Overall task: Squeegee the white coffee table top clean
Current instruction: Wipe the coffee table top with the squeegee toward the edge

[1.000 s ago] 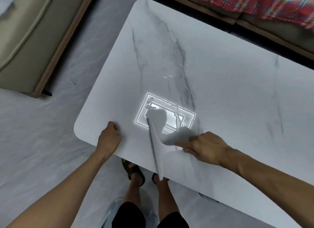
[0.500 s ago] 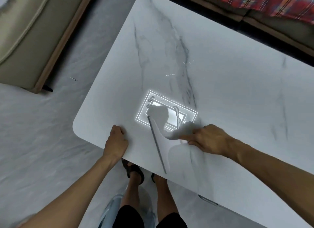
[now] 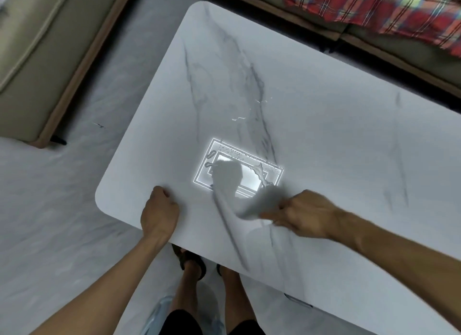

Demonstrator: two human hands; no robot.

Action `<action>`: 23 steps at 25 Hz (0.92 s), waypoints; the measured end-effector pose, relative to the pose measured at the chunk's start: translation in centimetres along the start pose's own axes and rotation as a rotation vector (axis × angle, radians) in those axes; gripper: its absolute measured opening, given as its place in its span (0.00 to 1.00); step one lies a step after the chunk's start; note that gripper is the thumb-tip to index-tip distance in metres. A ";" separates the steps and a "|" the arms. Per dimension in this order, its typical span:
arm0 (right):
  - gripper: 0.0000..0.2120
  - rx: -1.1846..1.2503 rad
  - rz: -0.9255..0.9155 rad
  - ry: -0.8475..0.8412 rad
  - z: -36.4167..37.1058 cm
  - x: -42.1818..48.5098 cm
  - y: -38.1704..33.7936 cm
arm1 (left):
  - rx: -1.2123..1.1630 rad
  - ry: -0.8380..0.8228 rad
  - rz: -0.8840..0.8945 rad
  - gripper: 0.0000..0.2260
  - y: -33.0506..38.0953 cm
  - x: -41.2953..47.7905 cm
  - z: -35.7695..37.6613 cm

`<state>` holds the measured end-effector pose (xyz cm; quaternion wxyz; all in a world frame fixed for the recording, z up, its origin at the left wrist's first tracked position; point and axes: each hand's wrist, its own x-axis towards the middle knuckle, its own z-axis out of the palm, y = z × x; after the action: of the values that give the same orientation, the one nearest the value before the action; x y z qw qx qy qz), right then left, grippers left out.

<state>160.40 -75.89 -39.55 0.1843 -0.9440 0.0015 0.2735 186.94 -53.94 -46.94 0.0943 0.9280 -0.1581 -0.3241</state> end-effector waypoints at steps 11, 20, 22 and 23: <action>0.19 -0.002 0.033 0.045 -2.7 14.6 -1.5 | -0.022 -0.068 -0.015 0.07 -1.5 3.7 -2.8; 0.18 0.104 0.498 0.131 -3.4 1.0 8.6 | -0.051 -0.235 0.154 0.12 6.0 3.5 -1.8; 0.18 0.104 0.598 0.126 -3.1 -1.6 8.5 | -0.065 -0.250 0.157 0.11 7.4 3.7 -1.6; 0.17 0.125 0.642 0.138 -3.2 -2.5 8.2 | -0.073 -0.247 0.167 0.10 8.0 3.8 -1.5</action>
<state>159.09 -84.89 -38.58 0.1459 -0.8985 0.3282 0.2524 188.83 -62.59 -45.69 0.1343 0.8606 -0.2333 -0.4324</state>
